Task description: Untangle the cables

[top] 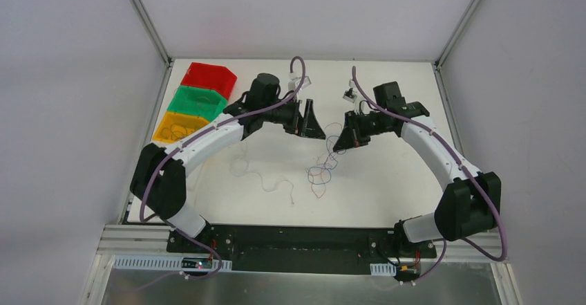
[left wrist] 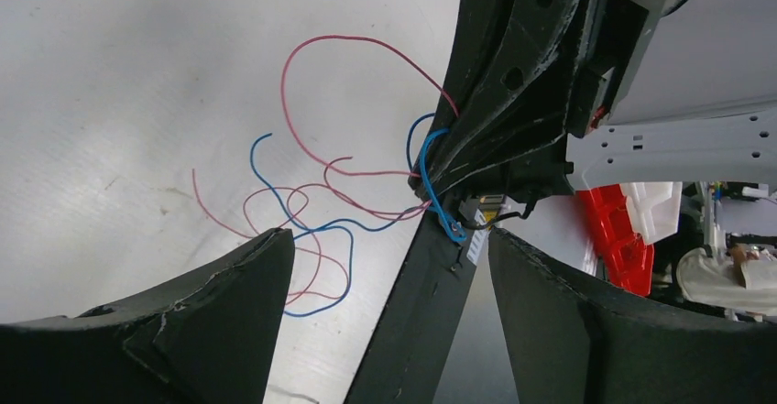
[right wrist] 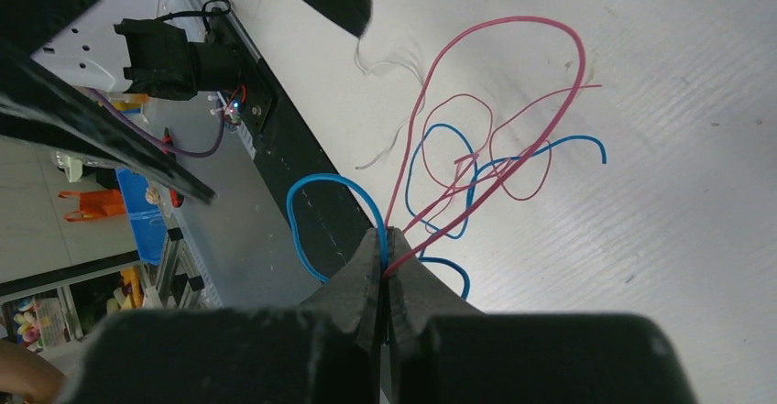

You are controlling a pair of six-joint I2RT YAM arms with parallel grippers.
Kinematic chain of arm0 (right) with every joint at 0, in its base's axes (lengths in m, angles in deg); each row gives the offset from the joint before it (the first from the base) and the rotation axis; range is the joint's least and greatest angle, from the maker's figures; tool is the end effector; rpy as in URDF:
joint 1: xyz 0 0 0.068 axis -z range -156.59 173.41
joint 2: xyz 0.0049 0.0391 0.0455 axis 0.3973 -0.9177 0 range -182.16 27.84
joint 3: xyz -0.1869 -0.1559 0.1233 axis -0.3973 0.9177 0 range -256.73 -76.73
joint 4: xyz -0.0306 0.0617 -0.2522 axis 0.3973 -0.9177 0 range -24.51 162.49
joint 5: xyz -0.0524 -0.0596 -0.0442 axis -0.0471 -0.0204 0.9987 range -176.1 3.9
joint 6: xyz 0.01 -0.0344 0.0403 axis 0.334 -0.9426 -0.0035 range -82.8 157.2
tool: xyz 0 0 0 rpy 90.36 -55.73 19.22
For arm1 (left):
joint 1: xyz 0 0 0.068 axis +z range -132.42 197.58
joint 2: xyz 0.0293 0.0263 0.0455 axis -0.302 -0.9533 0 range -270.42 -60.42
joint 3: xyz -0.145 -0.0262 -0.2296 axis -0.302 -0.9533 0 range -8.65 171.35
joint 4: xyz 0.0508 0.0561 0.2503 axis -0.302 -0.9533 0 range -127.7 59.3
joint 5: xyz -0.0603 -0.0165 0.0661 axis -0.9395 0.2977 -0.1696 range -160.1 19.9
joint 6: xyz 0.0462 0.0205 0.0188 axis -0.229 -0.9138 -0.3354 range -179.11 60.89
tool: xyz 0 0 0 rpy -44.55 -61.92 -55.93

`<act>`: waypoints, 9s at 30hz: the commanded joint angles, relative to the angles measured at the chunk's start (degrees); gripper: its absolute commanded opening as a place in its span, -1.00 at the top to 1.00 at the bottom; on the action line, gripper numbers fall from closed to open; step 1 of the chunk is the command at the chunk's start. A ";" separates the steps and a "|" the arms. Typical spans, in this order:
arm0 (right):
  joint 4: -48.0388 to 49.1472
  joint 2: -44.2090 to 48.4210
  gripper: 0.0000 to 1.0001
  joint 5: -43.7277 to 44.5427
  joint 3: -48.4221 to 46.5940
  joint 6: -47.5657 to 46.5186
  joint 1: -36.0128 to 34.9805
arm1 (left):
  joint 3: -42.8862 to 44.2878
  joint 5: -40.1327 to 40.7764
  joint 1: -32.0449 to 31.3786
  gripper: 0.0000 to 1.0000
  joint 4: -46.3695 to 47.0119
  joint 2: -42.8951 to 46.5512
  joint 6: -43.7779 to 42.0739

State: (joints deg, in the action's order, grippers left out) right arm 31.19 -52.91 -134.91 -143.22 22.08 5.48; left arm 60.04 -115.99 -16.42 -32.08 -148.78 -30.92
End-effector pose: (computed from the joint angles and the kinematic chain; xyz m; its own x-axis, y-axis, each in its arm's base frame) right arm 0.2628 0.1132 0.2915 -0.5989 -0.3744 -0.7079 -0.7914 0.4122 0.4515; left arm 0.2806 -0.2200 0.3159 -0.7088 0.0814 -0.7007 0.6920 0.2732 -0.6682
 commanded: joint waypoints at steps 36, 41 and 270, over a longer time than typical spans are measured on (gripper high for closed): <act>4.70 -10.91 1.00 22.93 4.11 -12.24 10.08 | 30.12 -8.92 24.52 1.00 -23.24 9.16 -13.41; 2.85 -9.50 0.68 16.04 2.63 -12.05 10.05 | 31.13 -11.91 33.59 1.00 -29.91 9.38 -15.75; 24.22 -0.70 -0.55 15.68 -14.07 25.70 -5.48 | 24.61 23.55 52.44 1.00 -22.33 -30.48 -76.14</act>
State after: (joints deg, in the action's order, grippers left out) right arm 56.68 -54.70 -119.70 -155.55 48.71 -0.29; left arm 84.52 -96.51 36.61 -55.16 -177.74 -99.07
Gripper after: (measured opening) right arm 0.773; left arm 0.009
